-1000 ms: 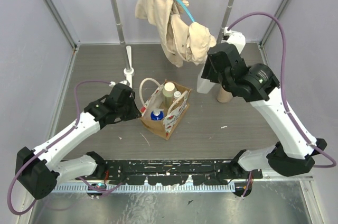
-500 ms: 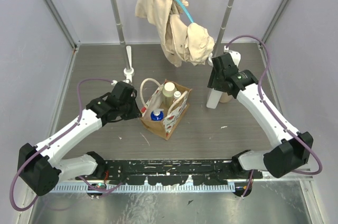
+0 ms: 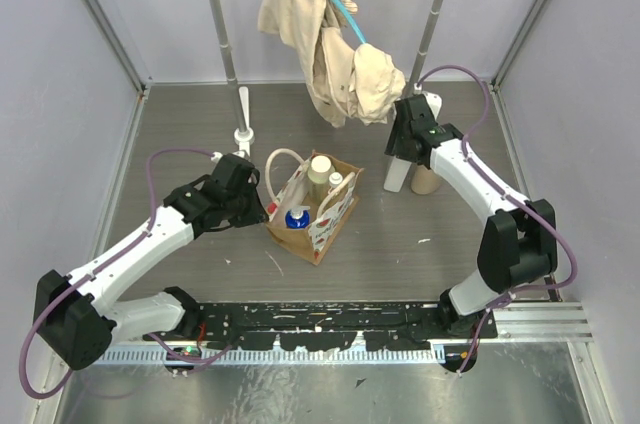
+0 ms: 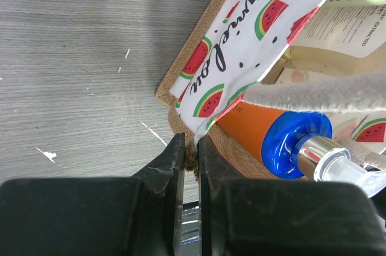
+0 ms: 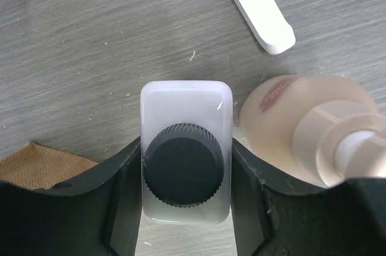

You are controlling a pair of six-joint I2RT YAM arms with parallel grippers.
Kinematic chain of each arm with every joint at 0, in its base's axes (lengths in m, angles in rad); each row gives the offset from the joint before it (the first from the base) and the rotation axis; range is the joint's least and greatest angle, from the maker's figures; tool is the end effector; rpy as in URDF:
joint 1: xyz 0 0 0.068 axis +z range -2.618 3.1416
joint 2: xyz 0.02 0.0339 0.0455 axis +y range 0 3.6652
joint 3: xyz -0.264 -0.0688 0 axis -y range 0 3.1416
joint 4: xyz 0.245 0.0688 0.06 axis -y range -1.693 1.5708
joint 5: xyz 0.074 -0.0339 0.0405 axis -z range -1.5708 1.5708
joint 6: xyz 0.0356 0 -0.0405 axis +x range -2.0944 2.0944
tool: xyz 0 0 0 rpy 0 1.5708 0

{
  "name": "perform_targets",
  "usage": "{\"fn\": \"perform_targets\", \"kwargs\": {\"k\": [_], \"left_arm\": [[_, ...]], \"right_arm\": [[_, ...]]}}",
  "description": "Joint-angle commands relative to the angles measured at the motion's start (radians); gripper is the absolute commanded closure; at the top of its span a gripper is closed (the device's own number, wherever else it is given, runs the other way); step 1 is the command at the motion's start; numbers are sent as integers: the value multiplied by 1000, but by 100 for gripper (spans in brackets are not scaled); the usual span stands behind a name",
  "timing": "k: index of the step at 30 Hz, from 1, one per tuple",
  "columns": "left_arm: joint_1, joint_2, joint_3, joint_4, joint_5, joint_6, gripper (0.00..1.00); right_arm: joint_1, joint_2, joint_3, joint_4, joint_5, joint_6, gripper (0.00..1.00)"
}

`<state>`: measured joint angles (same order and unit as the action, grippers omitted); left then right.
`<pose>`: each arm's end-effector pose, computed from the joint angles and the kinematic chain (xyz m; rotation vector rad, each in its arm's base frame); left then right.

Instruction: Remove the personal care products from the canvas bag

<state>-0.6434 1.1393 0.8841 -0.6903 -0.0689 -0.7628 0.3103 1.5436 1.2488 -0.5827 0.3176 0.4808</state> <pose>0.1822 -0.1336 0.2607 -0.1827 2.5753 -0.4717 0.3211 0.0913 0.2807 0.3407 2.3658 -0.0205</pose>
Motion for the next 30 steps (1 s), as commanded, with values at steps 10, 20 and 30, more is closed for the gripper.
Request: {"fn": "perform_targets", "kwargs": {"k": [10,20,30], "left_arm": [[-2,34,-14,-89,-6,17,84],[-2,30,-25,-87,-6,5,84],[-3,8,-24,-96,-12,0,84]], "right_arm": [[34,-205,57,14,-16,-33,15],[407,-308,280,-133,-52,-41,30],[467,-126,305,-107,-180,-107,29]]}}
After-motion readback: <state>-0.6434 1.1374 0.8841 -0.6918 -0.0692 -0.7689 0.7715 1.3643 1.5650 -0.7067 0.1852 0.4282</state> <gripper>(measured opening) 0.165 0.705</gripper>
